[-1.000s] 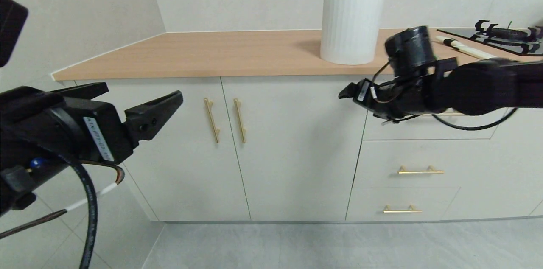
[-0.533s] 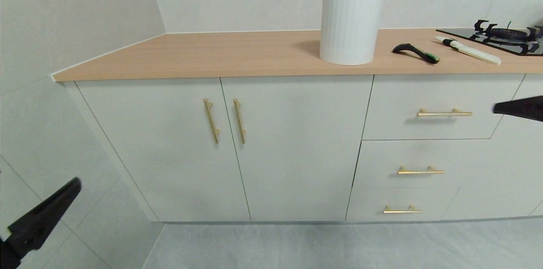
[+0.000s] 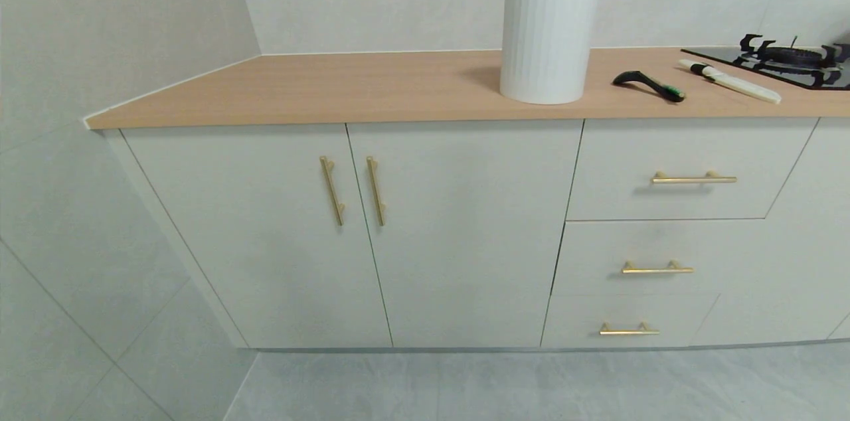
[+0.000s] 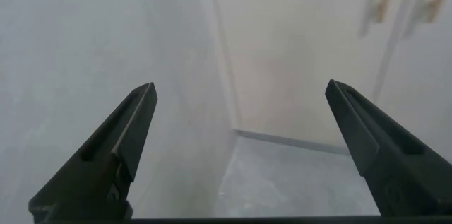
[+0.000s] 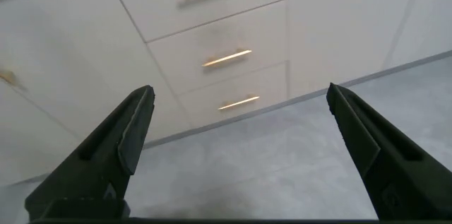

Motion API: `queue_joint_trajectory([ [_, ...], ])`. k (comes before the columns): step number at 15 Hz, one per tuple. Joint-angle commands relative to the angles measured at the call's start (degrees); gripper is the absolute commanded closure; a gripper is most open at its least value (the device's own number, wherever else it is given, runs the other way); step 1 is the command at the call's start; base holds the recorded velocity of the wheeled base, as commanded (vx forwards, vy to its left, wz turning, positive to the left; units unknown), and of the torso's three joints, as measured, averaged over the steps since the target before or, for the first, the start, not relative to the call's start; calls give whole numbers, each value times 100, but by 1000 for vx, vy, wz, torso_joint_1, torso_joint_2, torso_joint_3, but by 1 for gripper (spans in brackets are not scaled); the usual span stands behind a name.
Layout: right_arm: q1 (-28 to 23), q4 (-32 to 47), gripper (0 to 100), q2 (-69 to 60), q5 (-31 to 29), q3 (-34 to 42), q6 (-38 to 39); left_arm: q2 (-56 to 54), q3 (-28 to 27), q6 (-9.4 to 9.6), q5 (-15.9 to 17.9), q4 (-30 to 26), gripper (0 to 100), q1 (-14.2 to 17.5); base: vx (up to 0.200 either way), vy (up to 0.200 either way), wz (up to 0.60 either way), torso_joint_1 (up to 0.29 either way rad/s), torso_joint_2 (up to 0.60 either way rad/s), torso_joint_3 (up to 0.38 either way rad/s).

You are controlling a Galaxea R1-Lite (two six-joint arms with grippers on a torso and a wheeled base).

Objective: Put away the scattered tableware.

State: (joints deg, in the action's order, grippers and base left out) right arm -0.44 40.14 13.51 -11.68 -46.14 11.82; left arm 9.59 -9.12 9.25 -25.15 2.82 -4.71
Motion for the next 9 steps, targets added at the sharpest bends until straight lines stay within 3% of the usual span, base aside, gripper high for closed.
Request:
queue_joint_trajectory([
  [1,18,231,0,-1351,-10,554,-233,-959,244,33,291,-150,0,453,0,0,0,0,0,0],
  [3,18,213,0,-1342,43,712,-233,-959,472,-11,362,-211,0,453,0,0,0,0,0,0],
  [4,18,143,0,-1342,69,1257,-260,-959,833,-38,388,-141,0,453,0,0,0,0,0,0],
  [5,26,-42,0,-1342,69,1617,-295,-959,877,-222,511,-36,0,453,0,0,0,0,0,0],
  [6,18,-560,0,-1342,96,2136,-435,-959,894,-714,801,-18,0,453,0,0,0,0,0,0],
  [8,26,-2169,0,-1342,289,3278,-910,-959,903,-1338,1407,-36,0,453,0,0,0,0,0,0],
  [9,26,-2933,0,-1351,500,3849,-1139,-959,903,-1409,1654,-44,0,453,0,0,0,0,0,0],
])
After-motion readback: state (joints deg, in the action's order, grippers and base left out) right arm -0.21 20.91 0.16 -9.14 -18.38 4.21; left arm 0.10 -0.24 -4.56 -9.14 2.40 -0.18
